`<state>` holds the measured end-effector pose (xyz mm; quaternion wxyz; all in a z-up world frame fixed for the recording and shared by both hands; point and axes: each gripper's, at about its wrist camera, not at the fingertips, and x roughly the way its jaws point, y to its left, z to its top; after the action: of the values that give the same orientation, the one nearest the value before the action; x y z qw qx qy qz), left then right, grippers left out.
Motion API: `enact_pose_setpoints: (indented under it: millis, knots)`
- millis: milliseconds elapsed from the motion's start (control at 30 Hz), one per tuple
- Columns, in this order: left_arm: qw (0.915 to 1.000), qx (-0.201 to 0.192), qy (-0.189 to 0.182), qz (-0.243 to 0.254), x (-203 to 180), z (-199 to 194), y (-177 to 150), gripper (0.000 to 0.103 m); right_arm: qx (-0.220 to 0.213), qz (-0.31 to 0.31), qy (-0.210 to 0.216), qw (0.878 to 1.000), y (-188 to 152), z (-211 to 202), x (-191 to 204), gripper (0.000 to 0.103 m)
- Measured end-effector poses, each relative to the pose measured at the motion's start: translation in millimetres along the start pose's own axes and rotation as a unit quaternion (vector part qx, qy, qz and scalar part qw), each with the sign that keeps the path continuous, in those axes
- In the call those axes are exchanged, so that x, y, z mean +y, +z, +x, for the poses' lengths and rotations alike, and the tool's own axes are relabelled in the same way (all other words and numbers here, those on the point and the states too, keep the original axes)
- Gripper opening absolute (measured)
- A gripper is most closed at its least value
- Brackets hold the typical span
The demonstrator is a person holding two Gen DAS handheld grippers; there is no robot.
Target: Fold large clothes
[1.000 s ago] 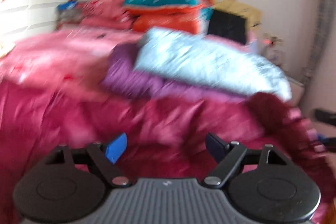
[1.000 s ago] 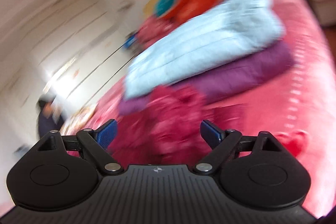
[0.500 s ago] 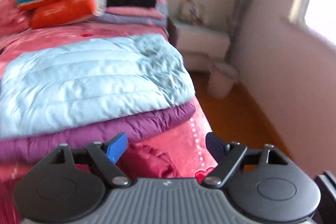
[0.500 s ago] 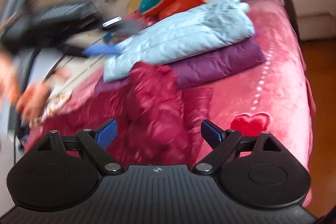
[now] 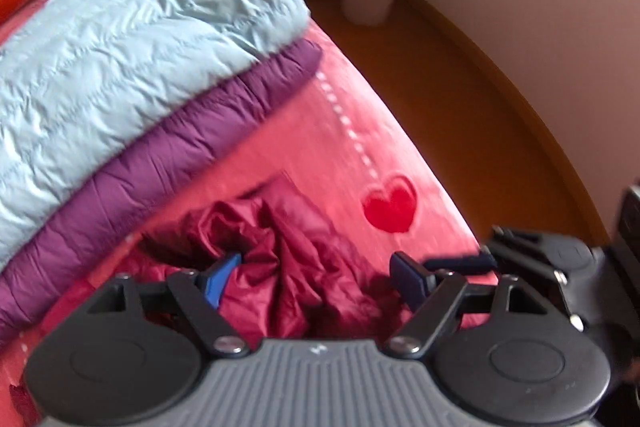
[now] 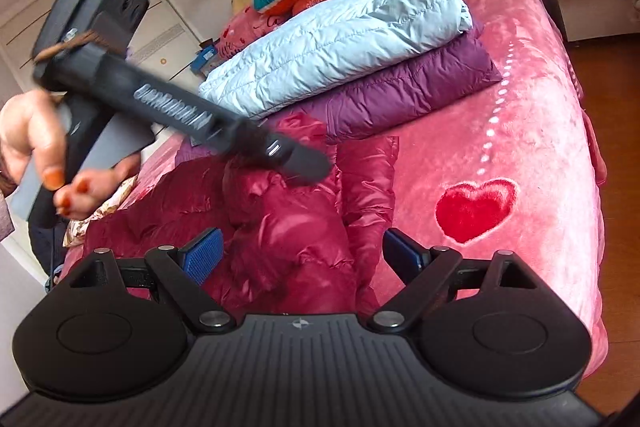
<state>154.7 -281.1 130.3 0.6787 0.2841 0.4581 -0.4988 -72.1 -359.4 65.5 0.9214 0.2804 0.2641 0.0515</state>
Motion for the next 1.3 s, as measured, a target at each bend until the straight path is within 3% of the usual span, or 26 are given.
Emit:
enact_pose_setpoints:
  millis: [100,233,400,533,633,700,733,933,1033,1167,1300]
  knots:
    - [0.9991,-0.007,-0.041,-0.004,1,-12,-5,0.079,0.006,-0.011,0.001,1.000,-3,4,4,0.103]
    - [0.9975,-0.007,-0.068,-0.015,6,-19,-12,0.078,0.013,-0.027,0.002,1.000,-5,9,10,0.103]
    - [0.9959,-0.019,-0.057,-0.068,25,-23,-23,0.083,0.019,-0.037,0.002,0.999,-6,11,12,0.103]
    - [0.9933,-0.045,-0.066,-0.083,28,-21,-30,0.082,0.022,-0.037,0.003,0.999,-7,10,12,0.103]
    - [0.9879,-0.079,-0.089,-0.099,25,-21,-31,0.058,0.026,-0.042,0.001,0.999,-8,12,14,0.103]
    - [0.9834,-0.101,-0.095,-0.117,25,-21,-32,0.027,0.028,-0.046,0.000,0.999,-9,13,16,0.103]
    - [0.9811,-0.111,-0.095,-0.127,26,-19,-32,0.024,0.029,-0.048,-0.001,0.998,-9,14,16,0.103]
    - [0.9566,-0.190,-0.092,-0.201,31,-18,-25,0.014,0.028,-0.061,-0.020,0.998,-10,17,18,0.103]
    - [0.9311,-0.246,-0.089,-0.254,41,-19,-15,0.011,0.031,-0.056,-0.023,0.998,-10,19,14,0.103]
    - [0.9162,-0.297,-0.045,-0.266,44,-16,2,0.011,0.038,-0.054,-0.041,0.997,-10,24,10,0.103]
    - [0.8949,-0.344,-0.020,-0.284,48,-20,0,0.012,0.039,-0.040,-0.058,0.997,-7,28,2,0.103]
